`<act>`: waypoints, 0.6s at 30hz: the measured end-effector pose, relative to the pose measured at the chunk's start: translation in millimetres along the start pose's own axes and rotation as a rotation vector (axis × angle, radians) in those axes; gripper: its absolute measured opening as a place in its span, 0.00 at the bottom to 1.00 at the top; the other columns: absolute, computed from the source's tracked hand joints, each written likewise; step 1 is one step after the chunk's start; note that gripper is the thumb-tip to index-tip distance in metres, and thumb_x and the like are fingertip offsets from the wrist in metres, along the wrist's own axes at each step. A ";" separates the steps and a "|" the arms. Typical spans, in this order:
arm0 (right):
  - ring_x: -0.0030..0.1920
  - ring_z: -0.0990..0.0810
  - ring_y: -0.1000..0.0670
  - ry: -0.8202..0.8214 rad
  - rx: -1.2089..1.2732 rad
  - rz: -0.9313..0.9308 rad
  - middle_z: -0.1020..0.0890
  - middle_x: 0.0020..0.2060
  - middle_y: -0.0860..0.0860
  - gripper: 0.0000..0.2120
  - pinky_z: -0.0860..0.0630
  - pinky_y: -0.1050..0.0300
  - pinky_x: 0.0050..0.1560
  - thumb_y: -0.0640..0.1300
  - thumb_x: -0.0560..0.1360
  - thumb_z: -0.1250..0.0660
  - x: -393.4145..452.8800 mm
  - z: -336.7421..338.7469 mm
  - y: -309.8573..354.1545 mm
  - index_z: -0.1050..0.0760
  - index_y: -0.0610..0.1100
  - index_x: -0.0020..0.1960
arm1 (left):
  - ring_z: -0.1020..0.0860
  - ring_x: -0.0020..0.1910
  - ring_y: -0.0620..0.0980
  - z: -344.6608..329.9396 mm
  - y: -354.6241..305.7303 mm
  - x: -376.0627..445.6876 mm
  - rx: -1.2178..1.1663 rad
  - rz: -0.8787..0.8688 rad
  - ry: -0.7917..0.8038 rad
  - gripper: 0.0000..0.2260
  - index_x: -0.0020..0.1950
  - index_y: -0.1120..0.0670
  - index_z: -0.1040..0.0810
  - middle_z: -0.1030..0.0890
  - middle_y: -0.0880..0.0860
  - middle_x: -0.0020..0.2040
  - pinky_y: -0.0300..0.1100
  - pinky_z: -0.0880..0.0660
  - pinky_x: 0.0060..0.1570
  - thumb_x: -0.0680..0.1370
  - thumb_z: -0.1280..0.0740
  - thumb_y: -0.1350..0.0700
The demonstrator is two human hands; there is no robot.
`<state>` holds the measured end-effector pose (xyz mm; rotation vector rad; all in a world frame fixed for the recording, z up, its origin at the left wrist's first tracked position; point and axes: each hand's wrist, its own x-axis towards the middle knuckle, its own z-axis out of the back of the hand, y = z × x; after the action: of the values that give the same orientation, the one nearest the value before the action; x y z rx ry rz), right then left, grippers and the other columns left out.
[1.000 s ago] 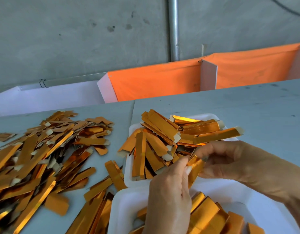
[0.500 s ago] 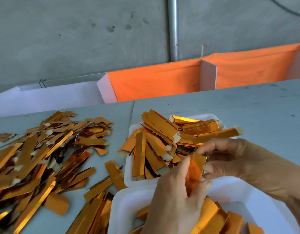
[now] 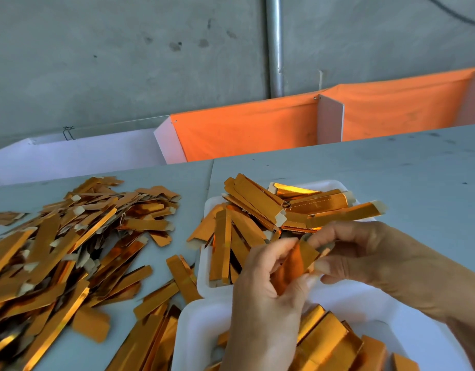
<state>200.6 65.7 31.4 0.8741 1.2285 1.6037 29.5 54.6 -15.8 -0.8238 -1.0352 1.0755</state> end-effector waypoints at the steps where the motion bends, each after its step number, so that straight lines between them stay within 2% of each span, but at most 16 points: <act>1: 0.46 0.17 0.50 0.011 0.001 0.010 0.16 0.42 0.47 0.08 0.22 0.60 0.45 0.46 0.66 0.29 -0.9 -0.1 0.2 0.17 0.48 0.45 | 0.24 0.56 0.36 1.6 -0.1 0.3 -0.006 0.010 0.013 0.17 0.53 0.34 0.23 0.22 0.38 0.52 0.28 0.27 0.49 0.71 0.26 0.54; 4: 0.45 0.16 0.50 -0.020 0.023 0.037 0.15 0.41 0.47 0.08 0.20 0.59 0.44 0.49 0.68 0.33 -2.1 0.7 -1.9 0.19 0.47 0.43 | 0.24 0.55 0.36 5.7 0.7 0.7 0.005 0.029 0.032 0.16 0.52 0.35 0.23 0.21 0.39 0.53 0.29 0.28 0.50 0.72 0.27 0.55; 8: 0.41 0.15 0.45 -0.108 0.131 -0.003 0.16 0.39 0.47 0.10 0.19 0.57 0.40 0.46 0.70 0.34 -1.2 1.5 -5.8 0.23 0.44 0.49 | 0.24 0.54 0.35 9.0 2.0 0.5 -0.031 0.078 0.064 0.16 0.52 0.37 0.23 0.21 0.38 0.52 0.26 0.27 0.46 0.72 0.27 0.56; 12: 0.37 0.17 0.48 -0.080 0.173 -0.044 0.18 0.36 0.44 0.08 0.22 0.61 0.37 0.51 0.67 0.32 -0.5 0.5 -4.3 0.21 0.46 0.39 | 0.22 0.53 0.37 11.0 0.8 0.7 -0.051 0.068 0.123 0.17 0.51 0.34 0.23 0.20 0.39 0.51 0.28 0.26 0.47 0.72 0.27 0.56; 15: 0.34 0.20 0.49 -0.049 0.265 -0.111 0.22 0.35 0.41 0.09 0.23 0.61 0.34 0.48 0.70 0.33 0.7 3.7 -8.0 0.21 0.42 0.40 | 0.22 0.53 0.36 11.6 -1.8 1.4 -0.089 0.044 0.165 0.17 0.51 0.33 0.23 0.19 0.39 0.50 0.26 0.27 0.46 0.69 0.27 0.54; 18: 0.31 0.23 0.51 0.032 0.325 -0.148 0.22 0.32 0.43 0.07 0.25 0.62 0.31 0.45 0.71 0.33 1.1 6.4 -9.0 0.20 0.43 0.38 | 0.22 0.54 0.37 12.4 -2.3 2.2 -0.112 0.030 0.188 0.20 0.52 0.32 0.24 0.19 0.39 0.52 0.28 0.26 0.47 0.64 0.29 0.51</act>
<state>208.1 69.7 24.3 0.9358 1.5676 1.3260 18.6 56.6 -9.2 -1.0141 -0.9330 0.9521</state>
